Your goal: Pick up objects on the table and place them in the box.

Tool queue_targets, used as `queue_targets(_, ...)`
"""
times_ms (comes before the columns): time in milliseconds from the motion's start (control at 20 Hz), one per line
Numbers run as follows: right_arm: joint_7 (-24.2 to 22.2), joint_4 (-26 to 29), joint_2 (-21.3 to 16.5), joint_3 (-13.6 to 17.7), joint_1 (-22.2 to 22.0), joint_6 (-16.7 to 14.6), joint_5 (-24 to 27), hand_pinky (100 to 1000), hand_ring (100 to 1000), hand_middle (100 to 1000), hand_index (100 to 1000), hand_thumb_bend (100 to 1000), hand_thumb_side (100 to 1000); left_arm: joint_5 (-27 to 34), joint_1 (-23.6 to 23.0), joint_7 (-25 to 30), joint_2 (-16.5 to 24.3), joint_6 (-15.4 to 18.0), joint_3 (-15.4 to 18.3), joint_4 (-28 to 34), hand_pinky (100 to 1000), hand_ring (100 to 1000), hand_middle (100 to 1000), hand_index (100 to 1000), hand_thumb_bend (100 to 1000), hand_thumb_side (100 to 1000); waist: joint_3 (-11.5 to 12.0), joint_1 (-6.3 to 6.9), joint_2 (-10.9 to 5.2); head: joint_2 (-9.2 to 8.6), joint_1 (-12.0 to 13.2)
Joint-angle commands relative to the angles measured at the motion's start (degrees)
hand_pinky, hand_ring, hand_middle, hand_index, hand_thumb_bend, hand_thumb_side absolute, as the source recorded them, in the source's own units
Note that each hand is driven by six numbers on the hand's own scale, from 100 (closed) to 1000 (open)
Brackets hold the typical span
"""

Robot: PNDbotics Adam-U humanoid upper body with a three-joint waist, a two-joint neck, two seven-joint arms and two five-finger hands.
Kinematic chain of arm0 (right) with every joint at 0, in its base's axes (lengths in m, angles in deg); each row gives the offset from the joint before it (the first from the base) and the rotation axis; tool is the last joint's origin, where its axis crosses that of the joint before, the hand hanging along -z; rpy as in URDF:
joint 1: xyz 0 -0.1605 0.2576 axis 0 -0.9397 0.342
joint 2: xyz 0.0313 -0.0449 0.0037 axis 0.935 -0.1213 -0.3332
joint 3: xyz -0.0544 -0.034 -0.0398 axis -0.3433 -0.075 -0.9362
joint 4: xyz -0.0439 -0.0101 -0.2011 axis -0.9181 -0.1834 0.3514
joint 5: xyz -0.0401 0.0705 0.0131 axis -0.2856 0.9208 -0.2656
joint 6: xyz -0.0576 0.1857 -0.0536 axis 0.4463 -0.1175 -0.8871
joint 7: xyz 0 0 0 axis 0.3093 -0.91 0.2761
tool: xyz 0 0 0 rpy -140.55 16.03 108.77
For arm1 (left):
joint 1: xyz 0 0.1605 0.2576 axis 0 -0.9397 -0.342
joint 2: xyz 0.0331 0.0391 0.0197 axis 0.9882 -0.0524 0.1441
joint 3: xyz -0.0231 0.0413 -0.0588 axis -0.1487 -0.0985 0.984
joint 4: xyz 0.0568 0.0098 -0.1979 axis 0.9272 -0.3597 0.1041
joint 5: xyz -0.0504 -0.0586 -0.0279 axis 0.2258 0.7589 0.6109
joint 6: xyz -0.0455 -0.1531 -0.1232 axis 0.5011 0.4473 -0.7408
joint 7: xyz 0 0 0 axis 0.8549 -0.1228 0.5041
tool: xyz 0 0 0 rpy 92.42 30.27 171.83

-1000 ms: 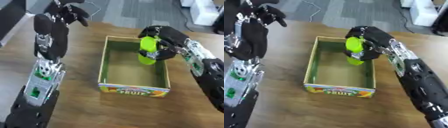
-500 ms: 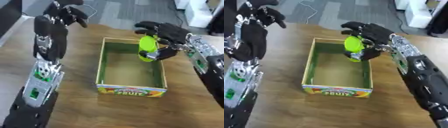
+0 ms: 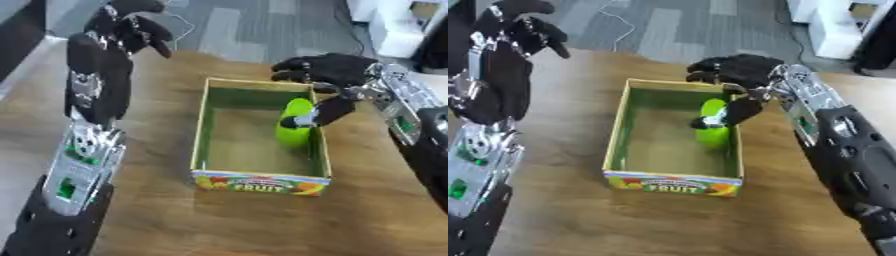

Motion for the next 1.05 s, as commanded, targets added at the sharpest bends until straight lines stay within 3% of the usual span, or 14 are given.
queue_targets(50, 4.6, 3.1, -1.1, 1.2, 1.6, 1.7, 1.9, 100, 1000, 1000, 1000, 426, 1000, 0.1, 0.5, -0.7, 1.1, 0.3, 1.0, 1.1, 407, 541, 641, 728, 644, 965, 0.2, 0.28, -0.95, -0.19, -0.3)
queue_targets(200, 11.0, 3.0, -1.1, 0.5, 1.2, 2.9, 1.9, 100, 1000, 1000, 1000, 395, 1000, 0.1, 0.5, -1.2, 1.1, 0.5, 1.4, 1.1, 409, 541, 640, 727, 645, 965, 0.4, 0.42, -0.93, -0.19, -0.4)
queue_targets(500, 16.9, 3.3, -1.6, 0.2, 1.0, 3.1, 0.5, 100, 1000, 1000, 1000, 374, 1000, 0.3, 0.7, -1.8, 1.1, 1.4, 1.6, 1.1, 402, 538, 636, 725, 644, 961, 0.4, 0.72, -0.97, -0.19, -0.4)
queue_targets(550, 17.9, 4.0, -2.0, 0.4, 1.0, 3.4, 0.7, 916, 1000, 1000, 1000, 285, 1000, 0.3, 0.6, -2.1, 1.1, 1.6, 1.7, 1.1, 403, 539, 635, 723, 642, 964, 0.3, 0.75, -0.98, -0.19, -0.3)
queue_targets(600, 19.2, 5.0, -2.5, 0.6, 0.8, 4.0, 1.2, 959, 1000, 1000, 1000, 326, 1000, 0.2, 0.6, -2.3, 1.2, 1.8, 1.9, 1.1, 403, 538, 635, 723, 645, 960, 0.2, 0.77, -0.99, -0.19, -0.2)
queue_targets(650, 20.6, 6.1, -2.9, 1.0, 0.6, 4.6, 2.1, 538, 977, 1000, 1000, 236, 1000, 0.2, 0.6, -2.4, 1.2, 1.9, 2.0, 1.1, 404, 539, 635, 724, 645, 960, 0.1, 0.79, -1.0, -0.19, -0.1)
queue_targets(700, 23.1, 7.8, -3.5, 1.6, 0.1, 5.6, 3.9, 538, 977, 993, 1000, 203, 1000, 0.1, 0.5, -2.6, 1.2, 2.0, 2.1, 1.1, 404, 539, 634, 724, 646, 960, -0.2, 0.8, -0.99, -0.19, 0.1)
queue_targets(750, 25.8, 9.7, -4.0, 2.2, -0.6, 6.6, 6.1, 307, 846, 903, 1000, 168, 1000, 0.0, 0.5, -2.7, 1.3, 2.0, 2.2, 1.1, 405, 540, 634, 725, 646, 960, -0.4, 0.82, -0.97, -0.19, 0.4)
queue_targets(800, 28.6, 11.4, -4.4, 2.7, -1.5, 7.6, 9.0, 284, 833, 893, 1000, 160, 1000, -0.1, 0.5, -2.7, 1.3, 2.0, 2.3, 1.1, 405, 540, 634, 725, 646, 960, -0.6, 0.83, -0.94, -0.19, 0.5)
queue_targets(850, 30.9, 12.9, -4.6, 3.1, -2.5, 8.5, 12.0, 125, 734, 815, 940, 100, 1000, -0.2, 0.5, -2.8, 1.3, 2.0, 2.3, 1.1, 404, 541, 633, 725, 647, 960, -0.8, 0.88, -0.88, -0.19, 0.7)
queue_targets(900, 33.1, 14.4, -4.7, 3.5, -3.7, 9.3, 15.3, 143, 749, 826, 950, 100, 1000, -0.2, 0.6, -2.9, 1.3, 2.0, 2.3, 1.1, 404, 540, 633, 725, 647, 960, -0.9, 0.91, -0.81, -0.19, 0.8)
queue_targets(950, 34.6, 15.8, -4.7, 3.9, -5.0, 9.7, 18.5, 100, 685, 780, 893, 100, 1000, -0.2, 0.6, -2.9, 1.2, 1.9, 2.3, 1.1, 404, 542, 633, 725, 647, 961, -1.1, 1.0, -0.72, -0.19, 1.0)
queue_targets(1050, 36.7, 18.5, -4.5, 5.3, -8.1, 9.5, 25.0, 100, 649, 763, 885, 100, 1000, -0.3, 0.7, -3.0, 1.1, 1.7, 2.3, 1.1, 404, 544, 633, 725, 648, 960, -1.5, 1.31, -0.5, -0.19, 1.6)
